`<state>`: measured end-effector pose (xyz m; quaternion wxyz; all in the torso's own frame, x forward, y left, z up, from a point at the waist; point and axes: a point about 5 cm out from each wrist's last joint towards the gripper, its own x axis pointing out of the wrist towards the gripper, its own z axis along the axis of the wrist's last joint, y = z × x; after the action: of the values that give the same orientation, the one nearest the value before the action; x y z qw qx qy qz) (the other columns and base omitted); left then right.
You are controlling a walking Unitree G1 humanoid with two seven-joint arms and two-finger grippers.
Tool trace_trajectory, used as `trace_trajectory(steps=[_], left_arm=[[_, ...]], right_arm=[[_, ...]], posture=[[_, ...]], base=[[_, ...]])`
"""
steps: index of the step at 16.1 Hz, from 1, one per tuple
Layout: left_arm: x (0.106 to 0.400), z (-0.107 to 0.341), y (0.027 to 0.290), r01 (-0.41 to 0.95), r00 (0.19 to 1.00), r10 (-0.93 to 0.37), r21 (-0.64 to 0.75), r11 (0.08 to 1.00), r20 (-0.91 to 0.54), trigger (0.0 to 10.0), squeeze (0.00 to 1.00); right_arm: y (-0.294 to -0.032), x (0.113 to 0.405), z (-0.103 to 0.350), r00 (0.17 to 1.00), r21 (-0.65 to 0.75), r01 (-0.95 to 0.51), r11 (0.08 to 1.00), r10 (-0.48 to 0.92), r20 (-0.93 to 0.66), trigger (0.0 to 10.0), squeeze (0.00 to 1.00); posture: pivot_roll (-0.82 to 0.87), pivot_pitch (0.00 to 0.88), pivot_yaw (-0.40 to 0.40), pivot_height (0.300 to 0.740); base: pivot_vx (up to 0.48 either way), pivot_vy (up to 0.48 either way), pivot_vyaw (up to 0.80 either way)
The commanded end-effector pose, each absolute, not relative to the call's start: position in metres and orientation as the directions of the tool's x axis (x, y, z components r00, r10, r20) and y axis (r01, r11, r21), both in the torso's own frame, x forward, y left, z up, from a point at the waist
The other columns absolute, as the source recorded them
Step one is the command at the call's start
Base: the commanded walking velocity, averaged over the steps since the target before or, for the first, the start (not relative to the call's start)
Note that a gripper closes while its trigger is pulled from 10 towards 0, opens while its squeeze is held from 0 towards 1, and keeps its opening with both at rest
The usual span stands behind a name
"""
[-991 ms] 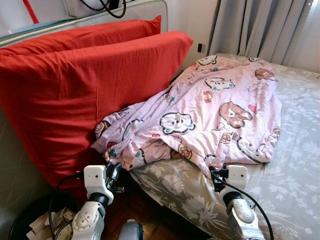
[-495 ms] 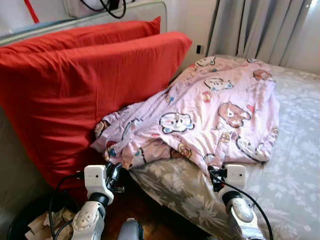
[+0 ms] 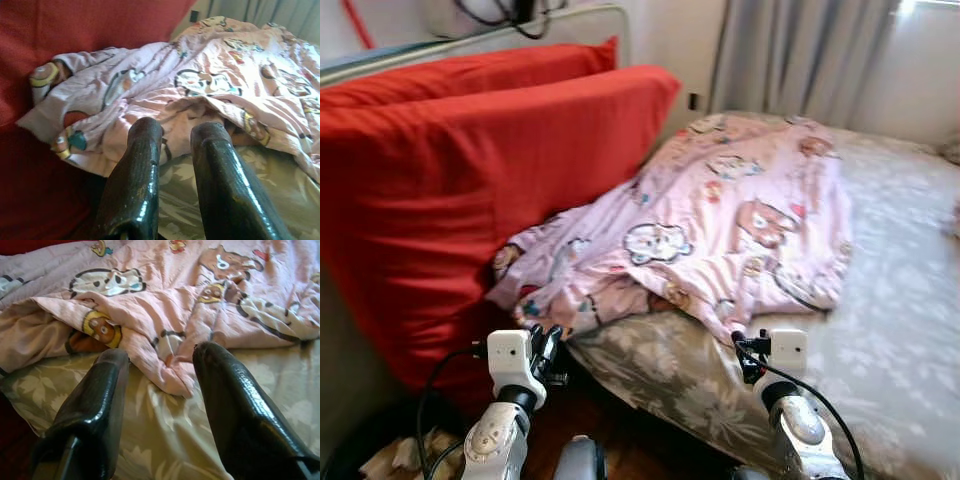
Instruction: Clean up the room
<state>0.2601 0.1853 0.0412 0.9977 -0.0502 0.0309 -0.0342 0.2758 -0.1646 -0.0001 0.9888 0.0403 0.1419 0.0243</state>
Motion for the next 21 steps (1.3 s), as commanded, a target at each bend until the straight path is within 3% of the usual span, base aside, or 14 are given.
trace_trajectory(steps=[1, 4, 11, 15, 21], left_arm=[[0.261, 0.042, 0.185, 0.069, 0.996, -0.076, -0.107, 0.992, -0.056, 10.0, 0.0], [0.261, 0.042, 0.184, 0.076, 0.995, -0.083, -0.109, 0.991, -0.055, 10.0, 0.0], [0.263, 0.044, 0.182, 0.087, 0.994, -0.093, -0.109, 0.99, -0.053, 10.0, 0.0], [0.263, 0.044, 0.181, 0.092, 0.994, -0.098, -0.111, 0.99, -0.051, 10.0, 0.0], [0.263, 0.045, 0.18, 0.104, 0.993, -0.109, -0.112, 0.988, -0.045, 10.0, 0.0]], right_arm=[[-0.161, 0.276, 0.0, 0.957, 0.083, -0.068, 0.994, 0.088, -0.277, 10.0, 0.0], [-0.155, 0.276, 0.001, 0.957, 0.076, -0.108, 0.991, 0.125, -0.261, 10.0, 0.0], [-0.155, 0.274, 0.0, 0.952, 0.085, -0.13, 0.988, 0.148, -0.268, 10.0, 0.0], [-0.153, 0.273, -0.002, 0.95, 0.098, -0.132, 0.986, 0.154, -0.273, 10.0, 0.0], [-0.165, 0.276, -0.005, 0.945, 0.08, -0.002, 0.997, 0.028, -0.327, 10.0, 0.0]], posture=[[0.07, 0.0, 0.017, 0.626], [0.07, 0.0, 0.019, 0.626], [0.07, 0.0, 0.019, 0.626], [0.07, 0.0, 0.02, 0.626], [0.07, 0.0, 0.023, 0.626]], base=[[0.251, 0.0, 0.0], [0.29, 0.0, 0.69], [0.314, 0.0, 0.0], [0.334, 0.0, 0.4], [0.169, 0.0, 0.0]])
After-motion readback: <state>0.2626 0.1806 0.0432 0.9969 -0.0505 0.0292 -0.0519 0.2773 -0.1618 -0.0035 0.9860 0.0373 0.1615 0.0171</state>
